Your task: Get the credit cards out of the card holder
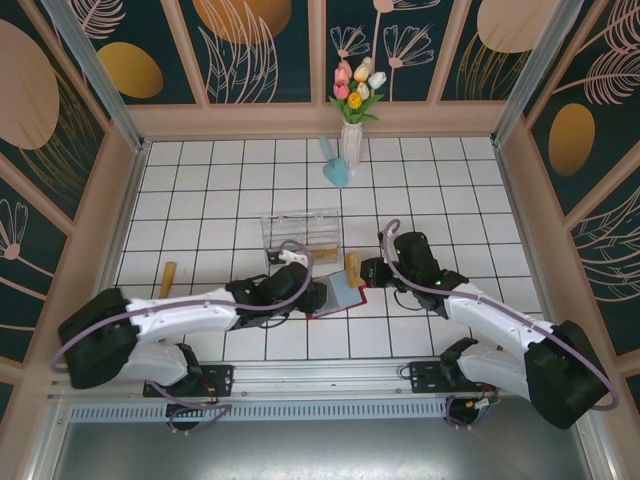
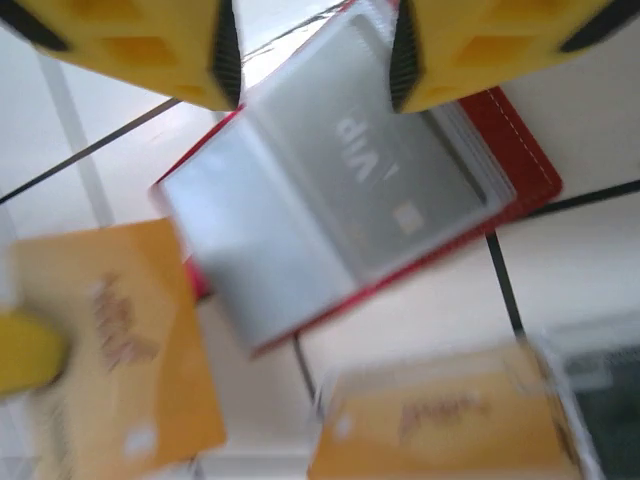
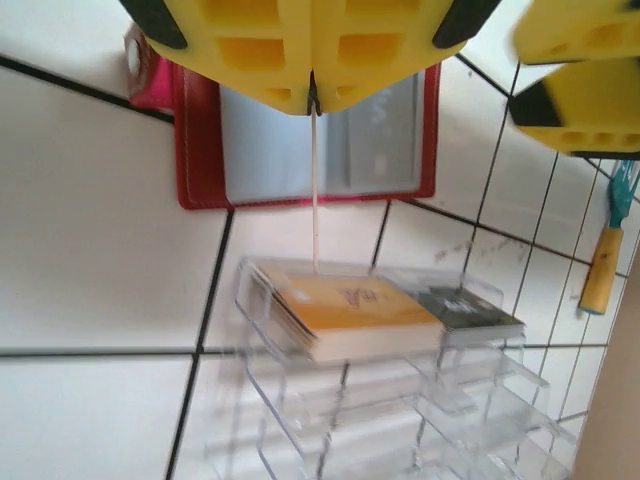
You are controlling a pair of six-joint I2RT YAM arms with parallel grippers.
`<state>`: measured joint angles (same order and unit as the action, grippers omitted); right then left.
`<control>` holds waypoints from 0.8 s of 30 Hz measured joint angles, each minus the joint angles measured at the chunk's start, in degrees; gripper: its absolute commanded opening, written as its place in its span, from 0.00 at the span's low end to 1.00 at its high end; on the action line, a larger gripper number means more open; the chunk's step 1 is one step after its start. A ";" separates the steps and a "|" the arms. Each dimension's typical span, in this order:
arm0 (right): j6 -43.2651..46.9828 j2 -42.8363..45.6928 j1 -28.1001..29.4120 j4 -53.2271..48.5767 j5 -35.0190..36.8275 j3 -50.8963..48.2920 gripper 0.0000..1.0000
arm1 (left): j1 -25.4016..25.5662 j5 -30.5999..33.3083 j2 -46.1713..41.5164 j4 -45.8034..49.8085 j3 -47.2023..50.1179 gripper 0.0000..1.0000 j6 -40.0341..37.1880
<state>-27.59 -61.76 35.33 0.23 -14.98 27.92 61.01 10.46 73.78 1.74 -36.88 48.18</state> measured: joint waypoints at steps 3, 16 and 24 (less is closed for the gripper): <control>2.60 -0.42 3.19 -1.70 4.24 4.00 0.00 | 0.00 4.85 -8.74 0.44 0.28 0.98 0.72; 33.99 -13.99 20.98 -5.62 24.44 18.16 0.00 | -0.26 24.65 -41.86 11.37 7.13 0.99 2.23; 56.72 -17.42 21.16 -9.60 27.06 22.40 0.00 | -0.26 28.94 -52.33 15.54 8.94 0.99 -0.70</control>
<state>29.12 -79.18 56.49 -9.37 12.08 50.33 60.75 39.40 21.45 17.28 -27.94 47.48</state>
